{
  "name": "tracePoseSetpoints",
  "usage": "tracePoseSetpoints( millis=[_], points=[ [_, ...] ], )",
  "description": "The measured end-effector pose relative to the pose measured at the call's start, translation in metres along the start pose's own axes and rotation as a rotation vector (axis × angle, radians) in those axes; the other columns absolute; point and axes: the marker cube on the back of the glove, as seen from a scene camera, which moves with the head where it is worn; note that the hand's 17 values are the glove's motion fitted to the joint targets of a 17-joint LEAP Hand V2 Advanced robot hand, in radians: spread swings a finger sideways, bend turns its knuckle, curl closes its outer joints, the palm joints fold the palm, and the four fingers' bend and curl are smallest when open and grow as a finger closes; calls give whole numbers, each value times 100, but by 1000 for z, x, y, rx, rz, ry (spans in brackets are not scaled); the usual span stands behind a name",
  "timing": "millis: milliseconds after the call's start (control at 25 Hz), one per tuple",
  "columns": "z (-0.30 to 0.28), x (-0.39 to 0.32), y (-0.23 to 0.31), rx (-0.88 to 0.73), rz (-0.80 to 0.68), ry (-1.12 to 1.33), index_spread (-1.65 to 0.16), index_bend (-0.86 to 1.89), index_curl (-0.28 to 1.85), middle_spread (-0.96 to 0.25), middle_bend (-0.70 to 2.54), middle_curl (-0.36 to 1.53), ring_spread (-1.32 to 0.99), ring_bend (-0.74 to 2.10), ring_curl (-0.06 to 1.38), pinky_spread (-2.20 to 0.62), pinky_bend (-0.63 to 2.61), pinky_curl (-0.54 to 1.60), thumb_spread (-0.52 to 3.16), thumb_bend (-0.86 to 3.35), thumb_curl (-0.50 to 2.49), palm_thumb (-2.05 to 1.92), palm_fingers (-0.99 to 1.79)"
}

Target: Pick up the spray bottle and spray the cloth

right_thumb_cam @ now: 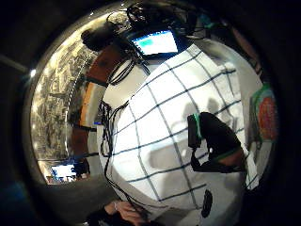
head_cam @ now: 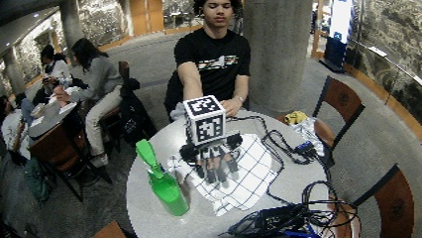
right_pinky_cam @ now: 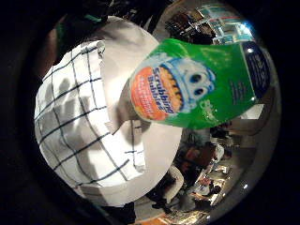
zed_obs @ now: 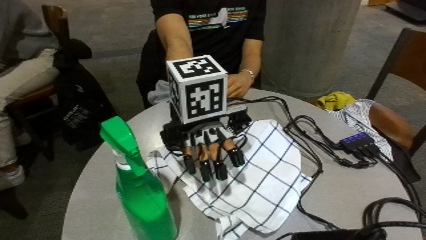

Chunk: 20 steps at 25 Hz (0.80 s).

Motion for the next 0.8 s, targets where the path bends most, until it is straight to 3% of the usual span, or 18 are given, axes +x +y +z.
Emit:
tracePoseSetpoints(
  millis=[240,801],
  points=[
    [-11,36,27,98,41,-114,-38,12,20,-4,30,30,1,37,26,15,49,23,113,27,30,66,49],
    [-22,119,82,377,275,-832,-38,10,20,-5,28,34,-2,44,30,13,56,27,110,12,31,64,55]
  ],
)
